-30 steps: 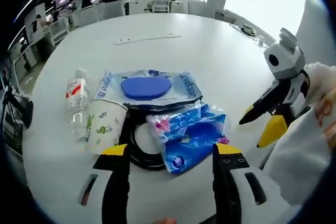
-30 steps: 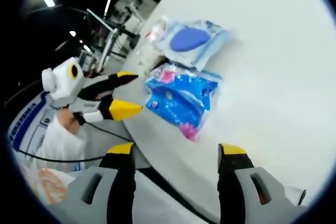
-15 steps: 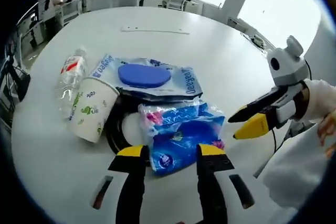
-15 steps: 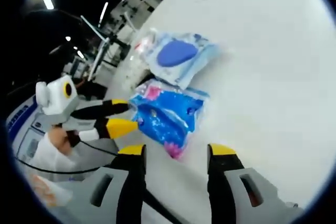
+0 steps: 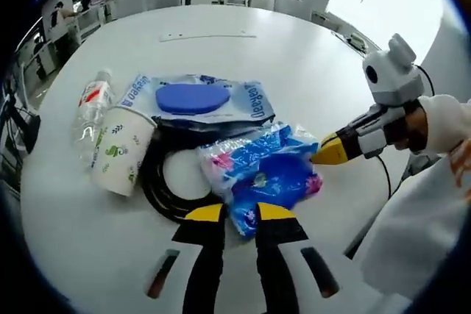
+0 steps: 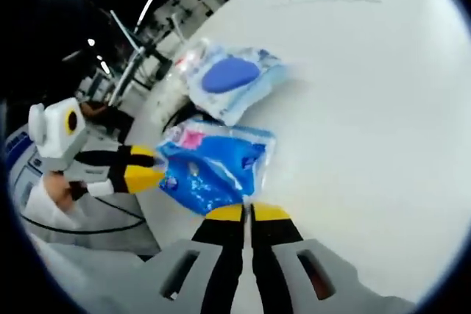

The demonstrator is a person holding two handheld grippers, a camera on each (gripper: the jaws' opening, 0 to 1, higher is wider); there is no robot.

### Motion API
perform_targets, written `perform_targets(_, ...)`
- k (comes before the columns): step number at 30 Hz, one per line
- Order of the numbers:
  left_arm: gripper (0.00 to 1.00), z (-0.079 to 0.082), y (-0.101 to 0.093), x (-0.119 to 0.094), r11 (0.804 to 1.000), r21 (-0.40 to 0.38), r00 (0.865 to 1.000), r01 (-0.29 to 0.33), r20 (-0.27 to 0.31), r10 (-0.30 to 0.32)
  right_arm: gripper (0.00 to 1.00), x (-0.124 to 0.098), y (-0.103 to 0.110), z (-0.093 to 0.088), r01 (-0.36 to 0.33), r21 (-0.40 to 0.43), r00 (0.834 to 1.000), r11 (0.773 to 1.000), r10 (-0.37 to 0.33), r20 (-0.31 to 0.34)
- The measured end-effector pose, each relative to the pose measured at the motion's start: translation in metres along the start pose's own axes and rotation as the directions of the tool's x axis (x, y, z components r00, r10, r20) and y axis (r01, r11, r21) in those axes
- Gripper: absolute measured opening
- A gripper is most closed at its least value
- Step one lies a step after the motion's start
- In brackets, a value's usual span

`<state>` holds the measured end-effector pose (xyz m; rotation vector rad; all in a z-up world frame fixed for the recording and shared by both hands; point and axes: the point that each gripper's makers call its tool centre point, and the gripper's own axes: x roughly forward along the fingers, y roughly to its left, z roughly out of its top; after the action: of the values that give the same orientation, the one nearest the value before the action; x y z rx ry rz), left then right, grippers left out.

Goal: Arrange the tabletop items into an orderly group along one side of the table until the central work area is clear of visible clutter.

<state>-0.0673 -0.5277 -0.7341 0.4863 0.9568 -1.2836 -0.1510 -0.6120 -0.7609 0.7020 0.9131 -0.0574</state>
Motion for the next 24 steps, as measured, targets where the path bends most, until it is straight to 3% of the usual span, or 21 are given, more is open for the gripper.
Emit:
perform_targets(2,0.03,0.0,-0.002,0.0,1.0,-0.014,1.0,0.011,-0.001,-0.011,0.0,-0.003,-0.002,0.001,-0.003,0.024,1.0,1.0,0.003,0.013)
perform_targets(11,0.01,0.008,-0.016,0.005,0.999,-0.007,0.999,0.034,0.007,-0.034,0.0,-0.026,-0.014,0.011,-0.023,0.08,0.997,0.997,0.017,0.08)
perform_targets(16,0.0,0.011,-0.036,0.009,0.995,-0.021,0.995,0.098,0.021,-0.097,0.0,-0.046,-0.022,0.013,-0.021,0.107,0.992,0.994,0.008,0.127)
perform_targets(24,0.02,0.025,-0.065,0.022,0.987,0.061,0.989,0.148,0.005,-0.148,0.0,-0.074,-0.04,0.014,0.007,0.143,0.982,0.99,-0.034,0.187)
